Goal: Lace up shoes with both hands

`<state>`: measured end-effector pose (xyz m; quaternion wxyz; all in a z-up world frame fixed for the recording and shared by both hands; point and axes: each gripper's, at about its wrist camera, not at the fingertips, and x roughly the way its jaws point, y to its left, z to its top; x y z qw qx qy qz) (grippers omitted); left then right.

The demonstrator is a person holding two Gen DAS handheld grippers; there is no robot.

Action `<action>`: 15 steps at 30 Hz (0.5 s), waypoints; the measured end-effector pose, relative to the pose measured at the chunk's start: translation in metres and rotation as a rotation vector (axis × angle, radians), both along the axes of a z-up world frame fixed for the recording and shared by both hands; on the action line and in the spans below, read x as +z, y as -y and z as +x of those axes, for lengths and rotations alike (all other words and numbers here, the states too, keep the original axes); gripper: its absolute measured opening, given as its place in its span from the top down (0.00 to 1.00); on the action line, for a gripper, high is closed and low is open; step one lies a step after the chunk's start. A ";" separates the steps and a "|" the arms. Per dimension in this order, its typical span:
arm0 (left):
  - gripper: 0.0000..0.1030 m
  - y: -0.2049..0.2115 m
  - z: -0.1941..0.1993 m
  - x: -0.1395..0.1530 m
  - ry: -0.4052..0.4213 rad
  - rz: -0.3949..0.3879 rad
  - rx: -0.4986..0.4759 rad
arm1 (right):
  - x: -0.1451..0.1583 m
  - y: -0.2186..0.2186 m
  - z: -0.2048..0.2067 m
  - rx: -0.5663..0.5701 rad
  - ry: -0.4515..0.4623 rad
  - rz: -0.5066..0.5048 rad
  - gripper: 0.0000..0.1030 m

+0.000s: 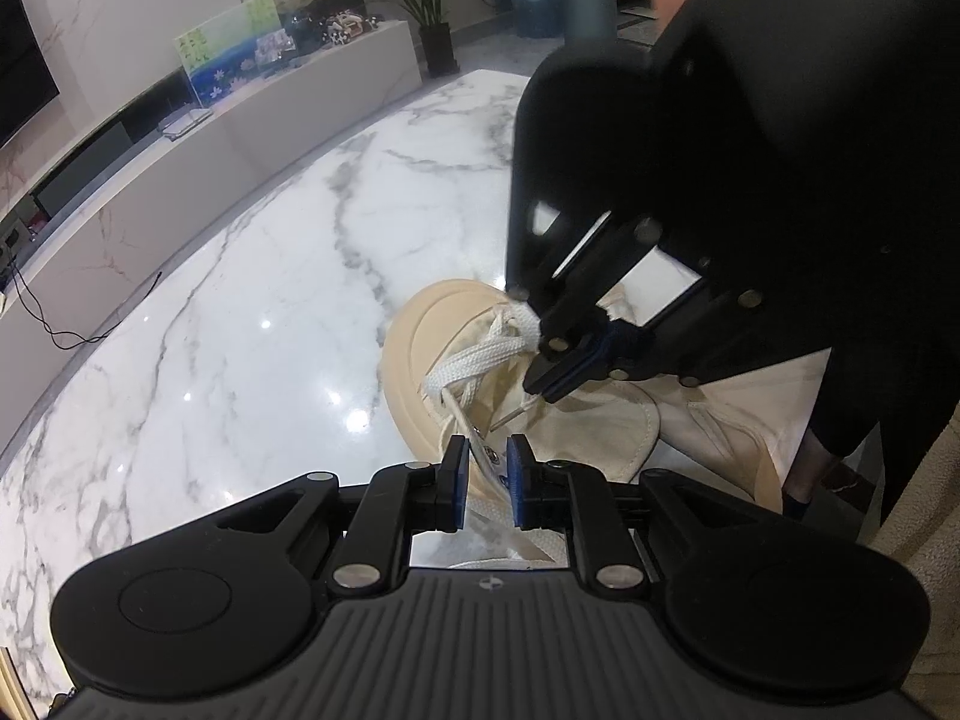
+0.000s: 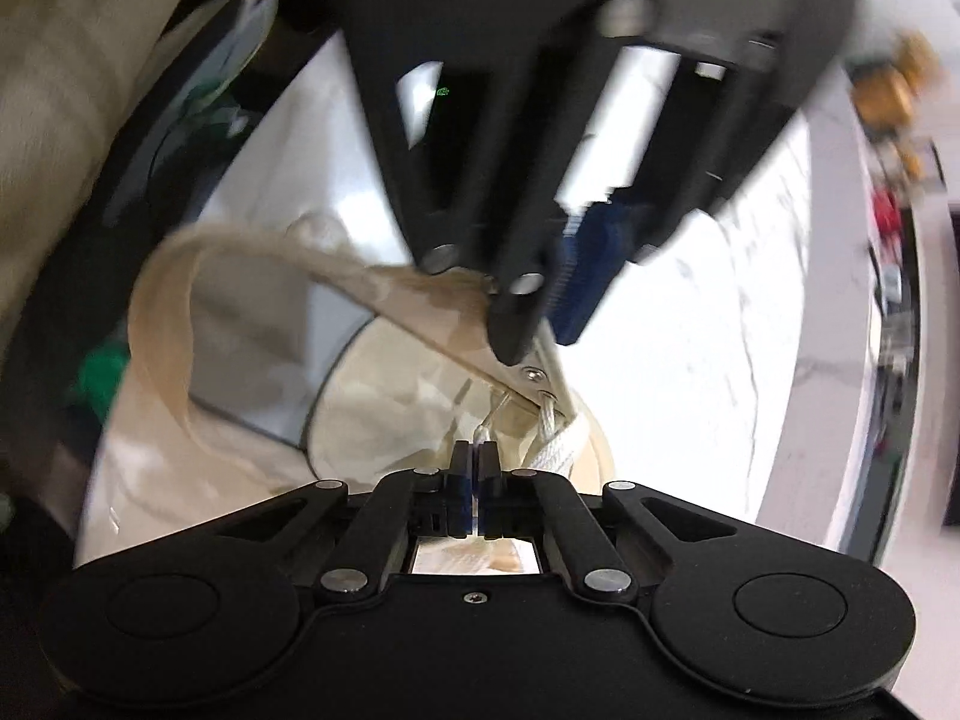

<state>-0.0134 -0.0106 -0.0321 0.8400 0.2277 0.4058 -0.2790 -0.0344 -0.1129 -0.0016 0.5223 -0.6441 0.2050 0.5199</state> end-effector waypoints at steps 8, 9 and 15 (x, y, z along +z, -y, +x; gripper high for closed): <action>0.89 -0.003 0.002 0.000 -0.010 -0.007 0.010 | 0.013 0.003 -0.008 -0.088 0.000 0.085 1.00; 0.89 -0.002 0.001 0.001 -0.010 -0.005 0.011 | 0.014 0.002 -0.011 -0.090 0.000 0.091 1.00; 0.89 -0.001 0.000 0.002 -0.008 0.002 0.012 | -0.005 -0.009 -0.016 -0.081 -0.003 0.112 1.00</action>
